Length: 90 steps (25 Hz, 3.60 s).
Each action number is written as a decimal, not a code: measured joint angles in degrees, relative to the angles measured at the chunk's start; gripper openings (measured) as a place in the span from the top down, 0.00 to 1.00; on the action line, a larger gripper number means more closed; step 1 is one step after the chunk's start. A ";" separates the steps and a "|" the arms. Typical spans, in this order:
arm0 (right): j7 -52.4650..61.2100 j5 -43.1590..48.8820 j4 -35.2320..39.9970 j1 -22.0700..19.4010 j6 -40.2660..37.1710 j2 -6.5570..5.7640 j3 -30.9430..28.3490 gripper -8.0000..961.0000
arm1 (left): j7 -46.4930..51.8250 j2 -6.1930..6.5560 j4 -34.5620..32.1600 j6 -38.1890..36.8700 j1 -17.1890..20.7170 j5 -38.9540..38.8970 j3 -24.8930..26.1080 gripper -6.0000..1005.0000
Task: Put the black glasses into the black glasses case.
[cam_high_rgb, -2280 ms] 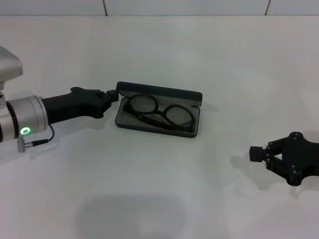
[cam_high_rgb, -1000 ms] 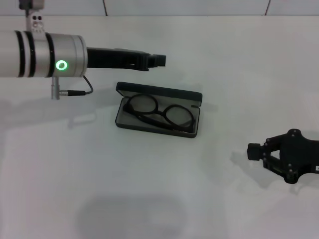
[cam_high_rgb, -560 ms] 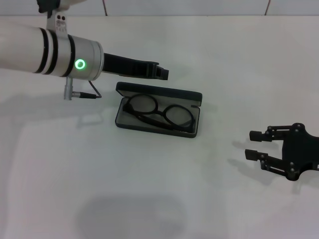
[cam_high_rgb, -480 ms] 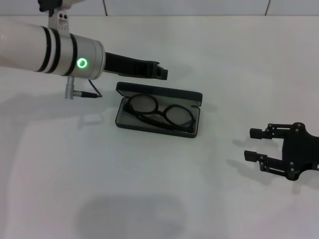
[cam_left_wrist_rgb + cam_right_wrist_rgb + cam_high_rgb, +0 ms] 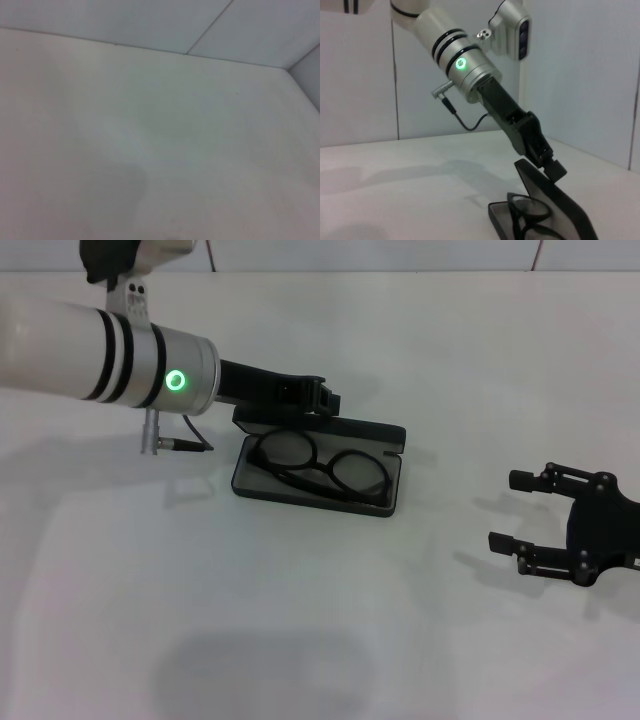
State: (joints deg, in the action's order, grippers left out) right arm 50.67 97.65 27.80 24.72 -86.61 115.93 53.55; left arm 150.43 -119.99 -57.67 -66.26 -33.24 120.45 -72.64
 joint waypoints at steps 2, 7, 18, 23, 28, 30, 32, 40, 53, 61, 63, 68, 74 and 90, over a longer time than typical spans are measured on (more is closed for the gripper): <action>-0.57 -0.49 -0.38 -0.03 0.47 0.00 -0.02 0.23 | 0.15 -0.03 -0.32 1.03 0.76 -0.06 -0.89 0.98; -0.70 -0.69 -0.44 0.00 1.19 0.00 -0.03 0.22 | -0.39 -0.05 -1.62 1.71 2.34 -0.31 -1.50 0.98; -0.51 -1.05 -0.43 0.34 1.98 0.00 -0.03 0.22 | -6.07 -0.19 -1.87 2.77 7.16 -5.61 -3.02 0.98; -0.29 -1.07 -0.37 0.41 2.23 0.00 -0.03 0.22 | -7.09 -0.12 -1.91 4.38 8.89 -6.64 -5.47 0.98; -0.27 -1.07 -0.29 0.42 2.30 0.00 -0.03 0.22 | -9.13 -0.12 -1.96 4.40 9.88 -7.57 -5.97 0.98; -0.26 -1.07 -0.29 0.42 2.32 0.00 -0.03 0.22 | -11.40 -0.12 -1.56 4.43 10.63 -9.44 -5.98 0.98; -0.23 -1.07 -0.18 0.42 2.33 0.00 -0.03 0.22 | -13.17 -0.13 -1.33 4.51 11.36 -11.20 -5.97 0.98; 0.09 -1.14 0.01 0.47 2.64 -0.09 -0.03 0.22 | -18.24 -0.20 1.15 4.89 12.78 -13.64 -5.94 0.98; 0.65 -1.37 0.15 0.51 2.67 -0.10 -0.03 0.22 | -26.38 0.35 1.07 3.37 12.32 -19.38 -4.96 0.98; 0.66 -2.11 0.15 0.51 2.16 -0.13 0.12 0.22 | -42.58 1.03 0.20 -4.94 12.14 -22.41 1.13 0.98; 0.75 -2.12 0.07 0.51 2.06 -0.09 0.22 0.22 | -48.15 1.25 0.86 -8.76 12.14 -22.53 4.67 0.98; 1.54 -2.12 -0.45 0.47 1.42 -0.09 0.02 0.22 | -62.94 0.85 2.11 -17.01 13.21 -22.62 12.90 0.98; 1.74 -2.12 -0.50 0.31 0.96 -0.02 0.47 0.22 | -75.27 0.48 4.51 -19.40 15.79 -22.01 13.60 0.98; 2.06 -1.60 -0.63 0.04 -2.48 -0.13 0.58 0.22 | -75.71 1.16 5.60 -24.17 19.28 -22.44 17.67 0.67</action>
State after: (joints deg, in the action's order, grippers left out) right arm 52.73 96.06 27.17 24.76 -89.10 115.80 54.14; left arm 74.72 -118.83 -52.07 -90.43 -13.95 98.01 -54.97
